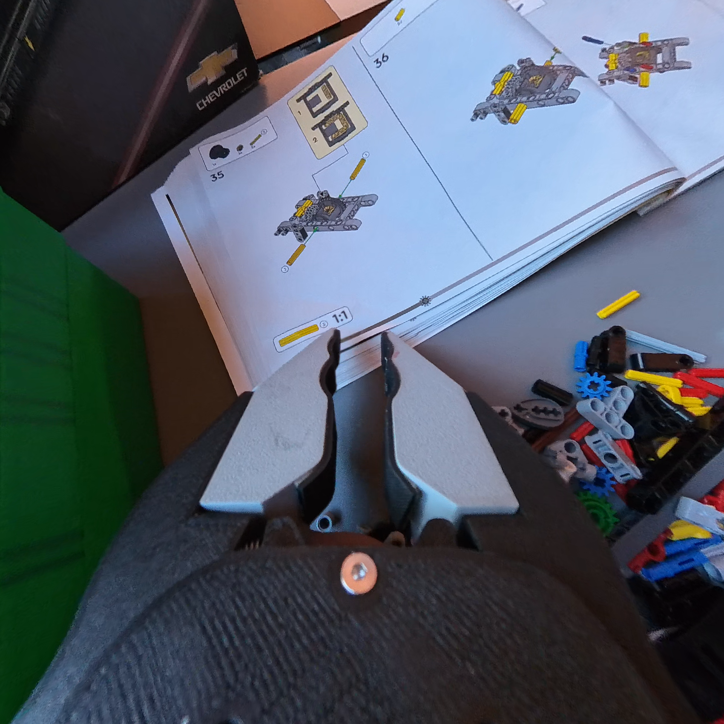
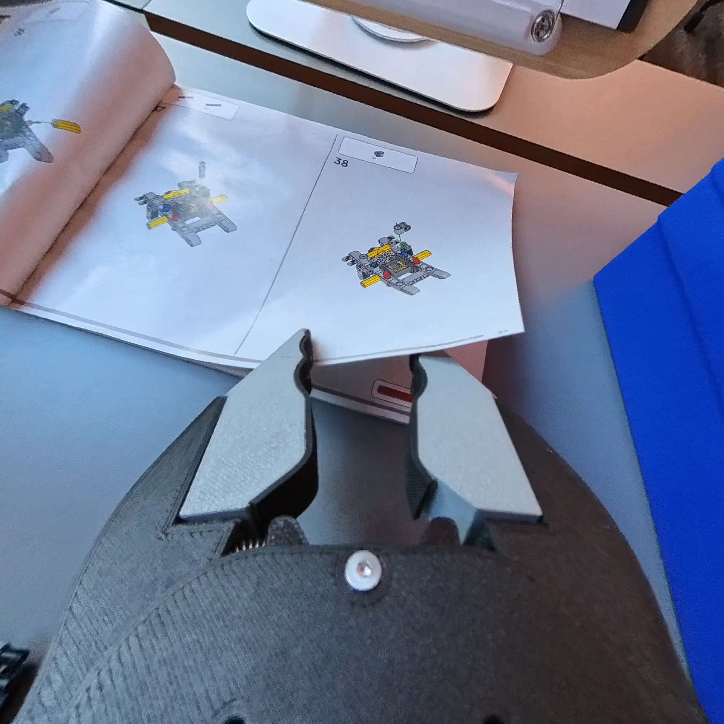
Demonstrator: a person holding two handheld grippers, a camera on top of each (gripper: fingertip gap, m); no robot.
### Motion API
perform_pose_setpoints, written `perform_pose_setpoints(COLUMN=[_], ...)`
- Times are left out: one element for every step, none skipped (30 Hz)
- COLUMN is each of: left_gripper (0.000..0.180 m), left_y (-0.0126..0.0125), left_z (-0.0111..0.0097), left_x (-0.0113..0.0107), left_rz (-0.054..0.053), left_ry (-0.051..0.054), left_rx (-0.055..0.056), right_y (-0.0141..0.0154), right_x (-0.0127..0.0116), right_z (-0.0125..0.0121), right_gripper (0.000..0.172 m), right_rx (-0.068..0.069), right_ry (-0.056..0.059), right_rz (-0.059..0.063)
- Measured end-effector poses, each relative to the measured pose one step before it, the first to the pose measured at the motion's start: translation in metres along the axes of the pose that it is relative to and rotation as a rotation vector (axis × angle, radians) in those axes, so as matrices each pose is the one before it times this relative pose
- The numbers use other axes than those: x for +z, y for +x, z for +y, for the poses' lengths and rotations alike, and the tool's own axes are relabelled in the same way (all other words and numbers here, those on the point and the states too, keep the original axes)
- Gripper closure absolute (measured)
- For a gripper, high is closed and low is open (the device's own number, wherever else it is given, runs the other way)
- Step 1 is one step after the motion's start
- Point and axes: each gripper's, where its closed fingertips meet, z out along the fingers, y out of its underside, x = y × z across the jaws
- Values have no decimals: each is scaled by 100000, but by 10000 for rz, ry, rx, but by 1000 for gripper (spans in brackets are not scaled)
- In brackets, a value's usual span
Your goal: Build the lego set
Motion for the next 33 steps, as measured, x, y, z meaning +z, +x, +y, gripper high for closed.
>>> perform_pose_setpoints(left_gripper=[162, 161, 161, 161, 161, 161, 161, 161, 161, 161, 161, 161, 161, 161, 161, 161, 161, 161, 161, 161, 161, 161, 161, 161, 161, 161, 161, 161, 161, 161, 161, 161, 161], left_y=[27, -18, -20, -1, -12, -14, -28, 3, 35, 25, 46, 65, 19, -5, -18, -15, -2, -18, -42, -29, -13, -20, -50, -24, 36, 58, 51, 62, 90, 78, 41, 30, 29], left_z=[-188, -222, -193, -119, -64, -54, -36, -19, -53, -79, -91, -149, -110, -65, -89, -118, -79, 29, 76, 94, 90, 130, 128, 108, 81, 38, -4, -56, -65, -38, -39, -19, -3], left_x=[-169, -192, -174, -124, -77, -68, -42, -37, -51, -49, -60, -60, -38, -44, -27, -26, 3, 43, 75, 85, 109, 123, 131, 100, 67, 27, -7, -26, -53, -33, -32, -9, 0], left_rz=[-39, -42, -31, -5, -13, -28, -35, -18, -10, -18, -9, -7, -23, -34, -44, -31, -6, -2, -9, -4, 11, 1, -12, 1, 27, 26, -1, -9, 9, 6, -9, -5, 6], left_ry=[84, 107, 89, 47, 26, 31, 15, 4, 23, 35, 43, 78, 61, 29, 56, 79, 58, 7, -27, -29, -29, -46, -49, -43, -32, -14, -4, 22, 26, 8, 12, 5, -2], left_rx=[48, 31, 5, -3, 2, 20, 25, 20, 25, 20, 16, 15, 15, 18, 15, 2, -10, -10, -9, -13, -10, -11, -6, -14, -22, -1, 28, 42, 40, 34, 28, 17, 0], right_y=[-65, -50, -24, -2, -21, 26, 121, 179, 206, 193, 196, 203, 155, 59, -1, 2, 28, -30, -60, -157, -223, -195, -163, -153, -171, -210, -232, -203, -215, -223, -131, -101, -126], right_x=[-366, -446, -422, -345, -266, -252, -271, -343, -400, -450, -472, -451, -404, -338, -247, -153, -95, -79, -29, -28, -18, 23, 64, 93, 88, 86, 67, 63, 30, 17, 23, 27, 31], right_z=[-186, -347, -371, -245, -127, -97, -159, -221, -291, -379, -434, -455, -496, -477, -388, -287, -188, -60, -8, -16, -10, 7, 94, 141, 140, 111, 123, 98, 43, 17, 46, 39, 33], right_gripper=[122, 122, 123, 123, 122, 122, 121, 119, 117, 117, 117, 117, 116, 117, 116, 115, 115, 114, 114, 115, 115, 114, 114, 114, 115, 115, 116, 117, 118, 121, 121, 122, 123], right_rx=[-71, -63, -39, -5, 4, -1, -5, 3, 19, 29, 20, 21, 27, 19, 2, -24, -77, -150, -123, -55, -2, 16, 10, -9, -32, -57, -73, -69, -65, -67, -50, -33, -30], right_ry=[40, 141, 176, 108, 48, 45, 77, 110, 139, 187, 223, 241, 263, 271, 244, 209, 185, 122, 91, 80, 63, 32, -33, -60, -51, -38, -54, -51, -7, 3, -12, -6, 0], right_rz=[-6, -11, -22, -27, -47, -23, 14, 26, 10, -8, -13, 1, -28, -75, -98, -69, -31, -49, -45, -106, -149, -119, -85, -65, -48, -60, -62, -41, -52, -73, -34, -19, -51])
